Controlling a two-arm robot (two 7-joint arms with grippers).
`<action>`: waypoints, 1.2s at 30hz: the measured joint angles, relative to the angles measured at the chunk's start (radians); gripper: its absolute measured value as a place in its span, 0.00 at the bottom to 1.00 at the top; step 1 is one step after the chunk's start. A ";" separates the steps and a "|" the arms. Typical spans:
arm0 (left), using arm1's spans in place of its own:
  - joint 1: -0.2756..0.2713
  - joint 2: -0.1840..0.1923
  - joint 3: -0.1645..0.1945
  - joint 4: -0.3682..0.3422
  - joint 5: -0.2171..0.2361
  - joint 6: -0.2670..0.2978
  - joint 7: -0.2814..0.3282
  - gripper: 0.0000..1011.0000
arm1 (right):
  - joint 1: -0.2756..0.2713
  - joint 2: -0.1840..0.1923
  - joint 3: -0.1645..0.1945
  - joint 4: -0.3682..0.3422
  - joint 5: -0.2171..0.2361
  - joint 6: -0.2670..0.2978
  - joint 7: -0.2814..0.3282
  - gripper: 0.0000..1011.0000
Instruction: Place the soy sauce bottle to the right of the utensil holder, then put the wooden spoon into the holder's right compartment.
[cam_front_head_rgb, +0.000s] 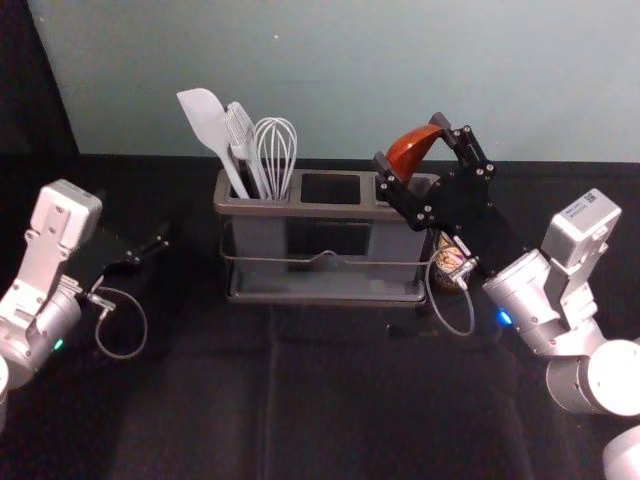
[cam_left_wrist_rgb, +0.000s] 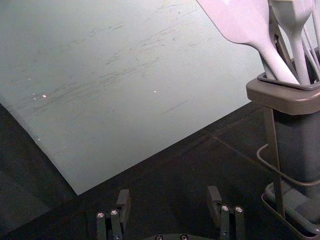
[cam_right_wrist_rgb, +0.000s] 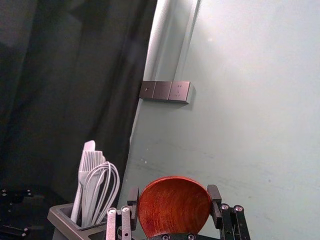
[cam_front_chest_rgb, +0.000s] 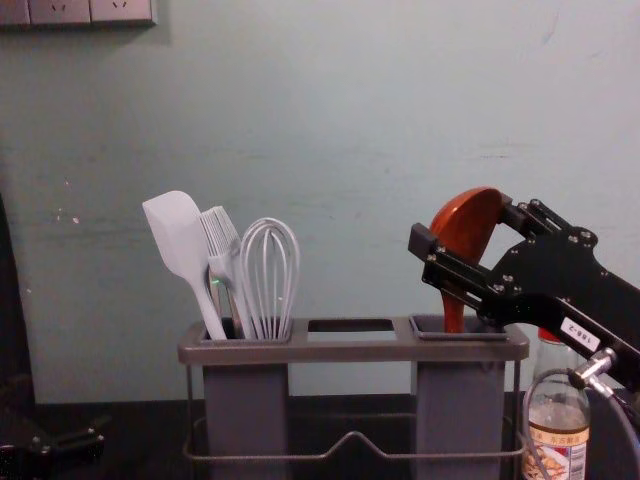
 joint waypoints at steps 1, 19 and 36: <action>0.000 0.000 0.000 0.000 0.000 0.000 0.000 0.99 | 0.000 0.000 0.000 0.000 0.000 0.000 0.000 0.83; 0.000 0.000 0.000 0.000 0.000 0.000 0.000 0.99 | 0.004 -0.010 0.007 -0.016 0.000 0.005 -0.009 0.99; 0.000 0.000 0.000 0.000 0.000 0.000 0.000 0.99 | -0.162 0.005 0.067 -0.272 -0.032 0.132 -0.108 0.99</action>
